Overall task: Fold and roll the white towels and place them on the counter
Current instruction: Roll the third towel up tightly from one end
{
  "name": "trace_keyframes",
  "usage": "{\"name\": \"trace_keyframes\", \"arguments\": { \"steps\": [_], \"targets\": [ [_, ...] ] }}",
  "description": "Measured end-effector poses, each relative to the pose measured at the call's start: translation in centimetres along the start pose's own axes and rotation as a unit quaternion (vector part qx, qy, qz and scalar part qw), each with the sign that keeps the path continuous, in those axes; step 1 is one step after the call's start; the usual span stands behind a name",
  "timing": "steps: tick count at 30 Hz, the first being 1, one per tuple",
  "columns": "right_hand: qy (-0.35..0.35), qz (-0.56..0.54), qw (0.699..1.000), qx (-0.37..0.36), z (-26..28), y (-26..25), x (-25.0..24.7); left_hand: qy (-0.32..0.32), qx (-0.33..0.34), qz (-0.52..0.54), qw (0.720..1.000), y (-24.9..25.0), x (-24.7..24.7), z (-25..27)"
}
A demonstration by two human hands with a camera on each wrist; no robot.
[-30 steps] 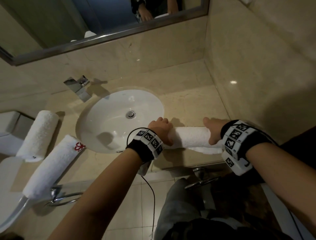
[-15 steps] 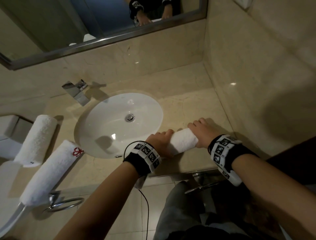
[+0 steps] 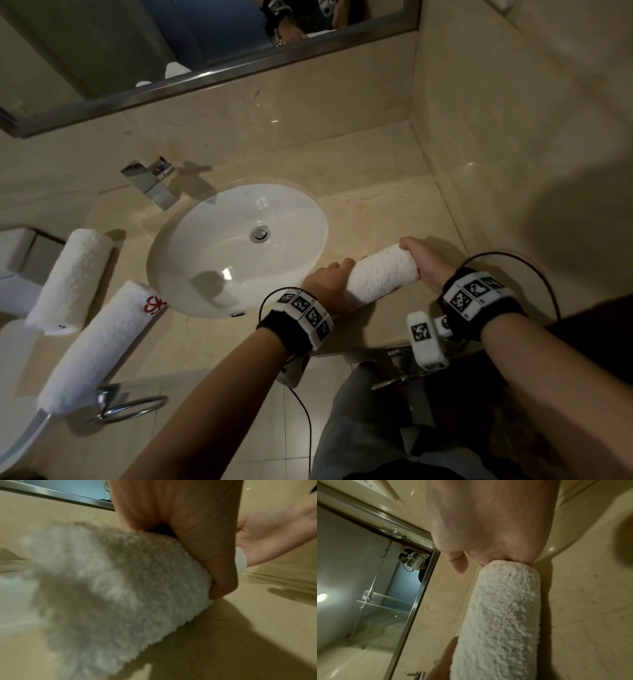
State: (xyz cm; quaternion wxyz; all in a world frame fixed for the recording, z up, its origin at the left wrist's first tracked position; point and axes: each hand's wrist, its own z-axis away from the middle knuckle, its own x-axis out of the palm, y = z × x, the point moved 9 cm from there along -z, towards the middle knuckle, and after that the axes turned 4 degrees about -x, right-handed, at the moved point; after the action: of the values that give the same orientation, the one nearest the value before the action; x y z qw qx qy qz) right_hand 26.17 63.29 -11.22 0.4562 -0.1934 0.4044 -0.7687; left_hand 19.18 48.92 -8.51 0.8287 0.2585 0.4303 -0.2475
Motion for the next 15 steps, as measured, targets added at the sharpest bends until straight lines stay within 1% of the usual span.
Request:
{"name": "trace_keyframes", "arguments": {
  "steps": [2, 4, 6, 7, 9, 10, 11, 13, 15],
  "targets": [
    [-0.01, 0.041, 0.999, -0.008, -0.1, -0.6, 0.4, -0.008, 0.0, 0.003, 1.0, 0.1, 0.2, -0.3],
    [-0.025, 0.135, 0.99, -0.019, 0.0, -0.9, 0.7, -0.013, -0.003, 0.013, 1.0, 0.1, 0.2, -0.3],
    [-0.028, 0.212, 0.976, -0.038, 0.0, -1.2, 0.9, 0.0, -0.003, 0.043, 0.999, -0.2, -0.2, 0.0],
    [-0.016, 0.229, 0.972, -0.047, 0.1, -1.4, 0.8, 0.009, -0.007, 0.068, 0.998, -0.8, -0.4, 0.4],
    [0.039, 0.258, 0.964, -0.047, 0.3, -1.8, -0.1, 0.037, -0.028, 0.127, 0.991, -2.9, -0.8, 1.2],
    [0.054, 0.273, 0.96, -0.036, 0.4, -1.7, -0.5, 0.047, -0.048, 0.173, 0.983, -4.5, -0.7, 1.8],
    [0.053, 0.285, 0.957, -0.031, 0.5, -1.8, -0.5, 0.051, -0.073, 0.231, 0.969, -6.2, -0.3, 2.4],
    [0.047, 0.311, 0.948, -0.038, 0.9, -2.3, -0.5, 0.046, -0.116, 0.342, 0.931, -8.9, 0.8, 3.9],
    [0.055, 0.343, 0.937, -0.046, 1.3, -3.0, -0.5, 0.038, -0.155, 0.394, 0.905, -10.5, 1.8, 5.2]
  ]
}}
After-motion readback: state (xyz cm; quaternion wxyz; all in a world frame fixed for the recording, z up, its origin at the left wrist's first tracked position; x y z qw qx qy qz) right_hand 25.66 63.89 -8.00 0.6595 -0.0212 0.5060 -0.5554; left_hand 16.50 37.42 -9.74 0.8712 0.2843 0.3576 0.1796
